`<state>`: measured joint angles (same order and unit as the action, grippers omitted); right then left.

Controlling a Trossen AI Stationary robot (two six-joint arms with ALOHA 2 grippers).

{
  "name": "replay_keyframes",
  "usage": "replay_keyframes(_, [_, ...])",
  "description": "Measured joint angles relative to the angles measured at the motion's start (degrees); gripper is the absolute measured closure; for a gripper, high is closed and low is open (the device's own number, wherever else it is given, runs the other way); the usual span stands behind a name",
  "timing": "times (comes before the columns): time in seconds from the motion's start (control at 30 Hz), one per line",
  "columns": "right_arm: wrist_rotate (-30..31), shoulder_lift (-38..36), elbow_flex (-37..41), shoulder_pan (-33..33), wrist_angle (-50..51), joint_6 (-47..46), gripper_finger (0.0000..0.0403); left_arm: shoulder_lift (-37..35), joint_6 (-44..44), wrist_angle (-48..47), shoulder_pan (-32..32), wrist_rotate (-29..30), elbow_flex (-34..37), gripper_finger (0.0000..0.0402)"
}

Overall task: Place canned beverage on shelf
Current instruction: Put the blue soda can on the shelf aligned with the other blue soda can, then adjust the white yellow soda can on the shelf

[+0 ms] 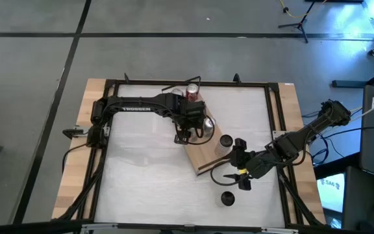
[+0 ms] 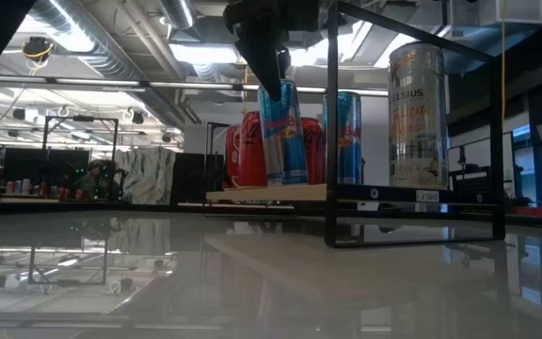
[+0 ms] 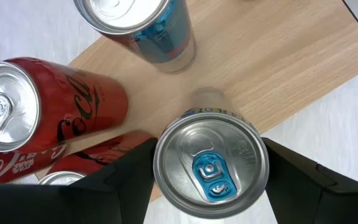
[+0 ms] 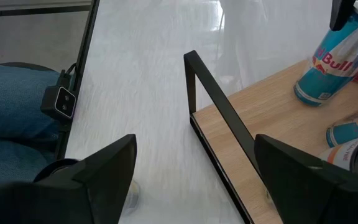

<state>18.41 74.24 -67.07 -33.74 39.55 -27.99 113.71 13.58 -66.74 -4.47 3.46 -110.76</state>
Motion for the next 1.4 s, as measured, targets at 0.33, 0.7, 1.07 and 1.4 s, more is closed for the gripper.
replay_keyframes(0.33, [0.0,0.0,0.0,0.0,0.0,0.0,0.0081,-0.1,-1.4,0.1,0.0,0.4,0.0,0.0087])
replay_keyframes(0.7, [0.0,0.0,0.0,0.0,0.0,0.0,0.0081,-0.2,-1.4,-0.1,0.0,3.5,0.0,0.0071])
replay_keyframes(1.07, [0.0,0.0,0.0,0.0,0.0,0.0,0.0081,-1.9,-1.0,-0.1,0.0,3.5,0.0,0.0073])
replay_keyframes(1.4, [-0.4,0.0,0.0,0.0,-0.2,0.0,0.0081,-6.6,-1.4,0.5,0.6,3.5,0.0,0.0073])
